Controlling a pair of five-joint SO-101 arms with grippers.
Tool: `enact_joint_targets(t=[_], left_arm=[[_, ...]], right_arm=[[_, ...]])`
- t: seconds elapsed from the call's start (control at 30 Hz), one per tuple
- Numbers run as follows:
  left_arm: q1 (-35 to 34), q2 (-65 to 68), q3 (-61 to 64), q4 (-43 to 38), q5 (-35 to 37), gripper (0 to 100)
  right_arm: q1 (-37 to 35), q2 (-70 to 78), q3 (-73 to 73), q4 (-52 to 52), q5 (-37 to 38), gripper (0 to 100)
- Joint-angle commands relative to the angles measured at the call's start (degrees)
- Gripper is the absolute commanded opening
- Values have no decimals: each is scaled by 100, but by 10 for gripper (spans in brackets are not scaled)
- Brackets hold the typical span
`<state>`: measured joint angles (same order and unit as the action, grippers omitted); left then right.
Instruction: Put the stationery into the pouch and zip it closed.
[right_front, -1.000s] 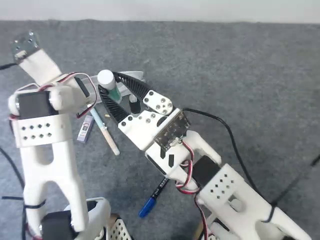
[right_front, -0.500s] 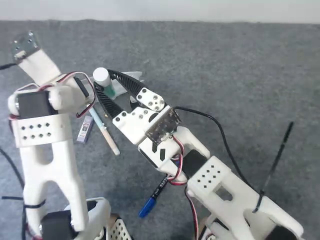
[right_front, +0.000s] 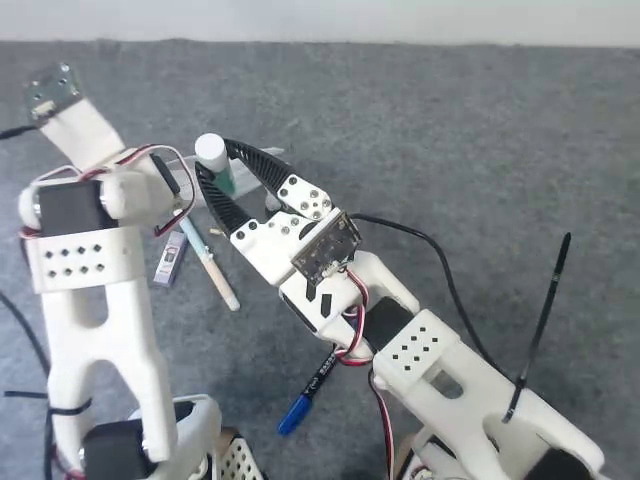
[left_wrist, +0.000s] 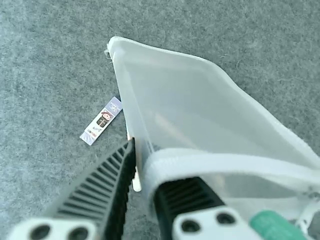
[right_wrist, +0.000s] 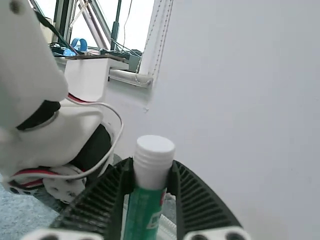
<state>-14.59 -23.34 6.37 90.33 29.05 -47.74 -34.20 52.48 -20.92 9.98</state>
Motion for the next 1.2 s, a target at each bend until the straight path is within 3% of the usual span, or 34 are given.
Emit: enact_joint_targets(t=[0.0,0.23,0.47,1.17], left_arm=[[-26,-35,-215,26,70,11],[-35,-35,-215,26,70,11],[-44,-35,-207,35,70,11],[-44,-62,-127,18,62,11]], right_arm=[[-4,224,-18,-233,97,6],[303,1138,0,-1780,105,6],[347,1560,18,-2677,105,6],[145,1631,774,-3073,105,6]])
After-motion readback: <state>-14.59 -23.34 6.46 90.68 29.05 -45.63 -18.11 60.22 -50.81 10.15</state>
